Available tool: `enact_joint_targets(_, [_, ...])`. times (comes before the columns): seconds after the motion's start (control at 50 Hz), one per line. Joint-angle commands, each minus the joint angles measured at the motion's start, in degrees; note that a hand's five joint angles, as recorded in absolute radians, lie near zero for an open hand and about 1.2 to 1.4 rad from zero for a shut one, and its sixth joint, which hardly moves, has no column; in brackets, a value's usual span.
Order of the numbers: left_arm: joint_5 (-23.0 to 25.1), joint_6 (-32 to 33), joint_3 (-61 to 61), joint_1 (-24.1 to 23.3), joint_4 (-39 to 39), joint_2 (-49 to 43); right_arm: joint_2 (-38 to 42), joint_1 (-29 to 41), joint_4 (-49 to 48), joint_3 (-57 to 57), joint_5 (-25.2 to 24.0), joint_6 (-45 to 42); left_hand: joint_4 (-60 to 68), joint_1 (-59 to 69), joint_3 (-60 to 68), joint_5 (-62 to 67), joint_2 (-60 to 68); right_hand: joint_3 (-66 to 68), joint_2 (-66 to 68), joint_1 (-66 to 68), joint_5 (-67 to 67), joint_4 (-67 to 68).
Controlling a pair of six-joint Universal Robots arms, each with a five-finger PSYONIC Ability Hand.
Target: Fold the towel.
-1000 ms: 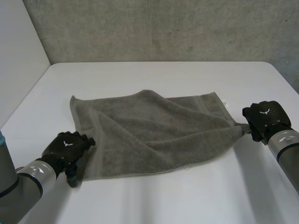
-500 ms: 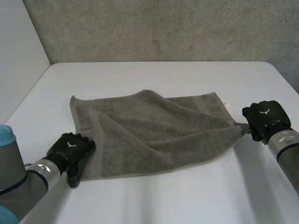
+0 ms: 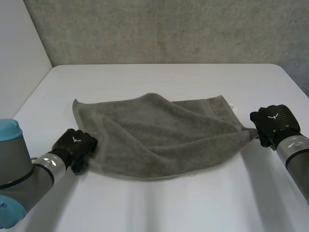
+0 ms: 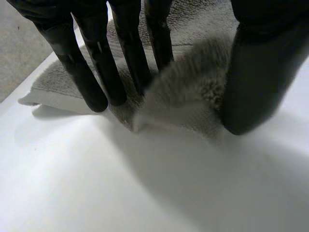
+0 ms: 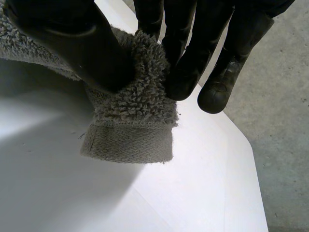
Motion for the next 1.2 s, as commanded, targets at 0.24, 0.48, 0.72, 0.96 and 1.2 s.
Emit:
enact_joint_targets(0.24, [-0.15, 0.09, 2.34, -0.84, -0.01, -0.05, -0.18, -0.31, -0.21, -0.08, 0.00, -0.12, 23.81, 24.23, 23.87, 14.58, 23.94, 2.04, 3.94, 3.45, 2.90, 2.84])
enact_joint_targets(0.48, [-0.94, -0.96, 5.07, -0.92, -0.80, 5.22, -7.73, -0.40, 0.84, -1.75, 0.18, 0.06, 25.80, 26.22, 25.87, 16.57, 25.94, 2.37, 4.28, 3.78, 3.23, 3.18])
enact_joint_targets(0.72, [-2.96, -13.60, 16.47, 0.04, -7.99, 29.20, -23.64, -0.57, 19.78, -21.40, -5.97, 1.20, 25.80, 26.22, 25.87, 16.57, 25.94, 2.48, 4.39, 3.89, 3.34, 3.29])
enact_joint_targets(0.96, [-3.49, -21.70, 28.01, 0.04, -18.03, 28.08, -16.79, -1.80, 39.95, -42.01, -9.14, 0.58, 25.80, 26.22, 25.87, 16.57, 25.94, 2.48, 4.39, 3.89, 3.34, 3.29])
enact_joint_targets(1.2, [-10.76, -22.15, 38.96, -1.71, -18.64, 1.66, 1.99, 5.04, 41.27, -48.94, -4.32, -4.33, 25.80, 26.22, 25.87, 16.57, 25.94, 2.48, 4.39, 3.89, 3.34, 3.29])
